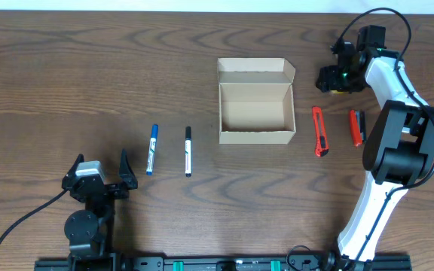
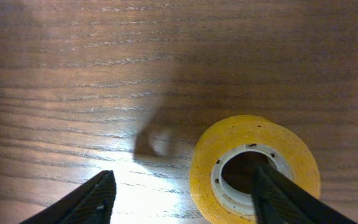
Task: Pack container
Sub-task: 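Lower the right gripper and grasp the yellow tape roll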
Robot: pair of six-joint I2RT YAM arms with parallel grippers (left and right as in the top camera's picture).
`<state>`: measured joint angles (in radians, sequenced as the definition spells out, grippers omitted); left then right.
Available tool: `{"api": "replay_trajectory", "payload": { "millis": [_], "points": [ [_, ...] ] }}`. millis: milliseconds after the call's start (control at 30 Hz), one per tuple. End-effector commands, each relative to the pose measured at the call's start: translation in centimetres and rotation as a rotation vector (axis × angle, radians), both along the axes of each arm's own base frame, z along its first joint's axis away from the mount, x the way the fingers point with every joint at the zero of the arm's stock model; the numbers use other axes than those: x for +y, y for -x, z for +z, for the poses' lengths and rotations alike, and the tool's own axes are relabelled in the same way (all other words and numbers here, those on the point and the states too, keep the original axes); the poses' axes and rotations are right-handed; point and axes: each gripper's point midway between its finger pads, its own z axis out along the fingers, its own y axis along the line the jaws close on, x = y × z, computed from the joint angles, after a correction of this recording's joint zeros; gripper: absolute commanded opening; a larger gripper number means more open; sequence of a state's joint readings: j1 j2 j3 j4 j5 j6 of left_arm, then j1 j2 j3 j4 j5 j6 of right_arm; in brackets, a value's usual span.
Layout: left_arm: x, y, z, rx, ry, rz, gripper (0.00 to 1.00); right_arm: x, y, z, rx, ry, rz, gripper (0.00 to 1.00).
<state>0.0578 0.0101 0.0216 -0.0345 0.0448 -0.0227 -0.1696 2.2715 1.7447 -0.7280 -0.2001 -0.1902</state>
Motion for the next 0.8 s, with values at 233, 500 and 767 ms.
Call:
{"api": "replay_trajectory", "payload": {
  "millis": [233,500,767],
  "points": [
    [0.3,0.1,-1.7,0.052,0.000,0.018,0.95,-0.4,-0.2,-0.1,0.005,0.012,-0.016,0.18],
    [0.3,0.1,-1.7,0.052,0.001,0.018,0.95,-1.3,0.2,-0.2,0.017,0.014,-0.036,0.02],
    [0.3,0.1,-1.7,0.052,0.000,0.018,0.95,-1.4,0.1,-0.1,0.014,0.013,-0.037,0.02]
  ]
}}
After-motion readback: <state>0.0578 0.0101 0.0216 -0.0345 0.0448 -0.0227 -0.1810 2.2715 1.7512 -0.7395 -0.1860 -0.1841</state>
